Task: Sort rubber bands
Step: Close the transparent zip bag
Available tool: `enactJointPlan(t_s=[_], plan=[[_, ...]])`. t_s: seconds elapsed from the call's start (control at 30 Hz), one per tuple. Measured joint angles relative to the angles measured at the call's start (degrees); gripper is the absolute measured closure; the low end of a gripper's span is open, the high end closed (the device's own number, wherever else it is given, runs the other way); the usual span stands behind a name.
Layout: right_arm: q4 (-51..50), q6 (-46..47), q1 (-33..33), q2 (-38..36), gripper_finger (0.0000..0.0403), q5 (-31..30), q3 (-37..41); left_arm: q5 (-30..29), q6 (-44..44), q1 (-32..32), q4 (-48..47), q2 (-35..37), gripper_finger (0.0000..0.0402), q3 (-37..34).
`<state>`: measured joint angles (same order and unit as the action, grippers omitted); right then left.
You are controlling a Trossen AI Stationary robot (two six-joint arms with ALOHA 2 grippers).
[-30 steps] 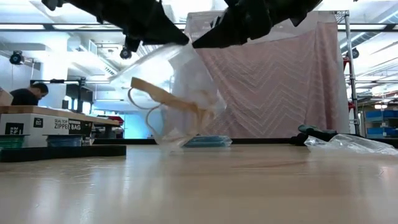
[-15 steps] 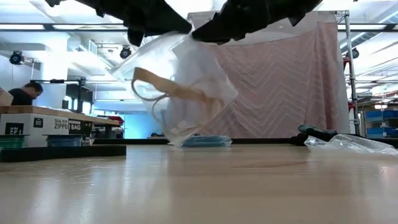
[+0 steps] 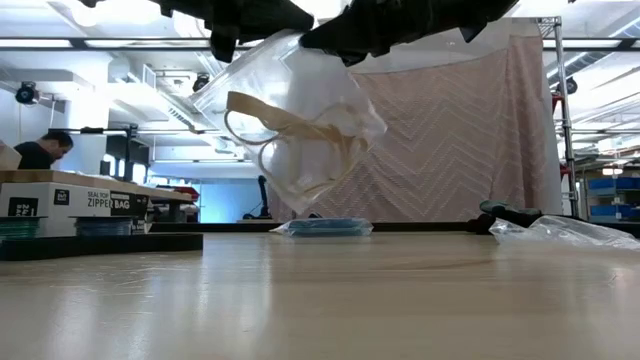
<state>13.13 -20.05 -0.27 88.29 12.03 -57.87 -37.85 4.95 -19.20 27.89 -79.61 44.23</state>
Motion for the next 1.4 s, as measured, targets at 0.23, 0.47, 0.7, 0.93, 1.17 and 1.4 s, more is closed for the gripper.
enactJointPlan(t_s=[0.23,0.47,0.7,0.93,1.17,1.4], plan=[[0.6,1.5,0.0,0.0,0.0400,0.0,0.0,0.0,-0.7,0.0,0.0,0.0,0.0370,0.0],[0.5,2.4,0.0,-0.6,0.0402,0.0,0.0,-0.5,-2.5,-1.5,-1.5,0.2,0.0312,0.0],[0.7,2.5,0.0,-0.9,0.0403,0.0,0.0,-3.1,-1.0,-2.8,-6.2,1.6,0.0267,0.0],[0.6,2.5,0.0,-1.0,0.0403,0.0,0.0,-6.7,0.0,-2.7,-6.7,1.8,0.0288,0.0],[0.5,2.5,0.0,-1.0,0.0403,0.0,0.0,-6.6,0.2,-2.8,-6.7,1.8,0.0380,0.0],[0.5,2.5,0.0,-1.0,0.0403,0.0,0.0,-6.6,0.1,-2.8,-6.5,1.7,0.0396,0.0]])
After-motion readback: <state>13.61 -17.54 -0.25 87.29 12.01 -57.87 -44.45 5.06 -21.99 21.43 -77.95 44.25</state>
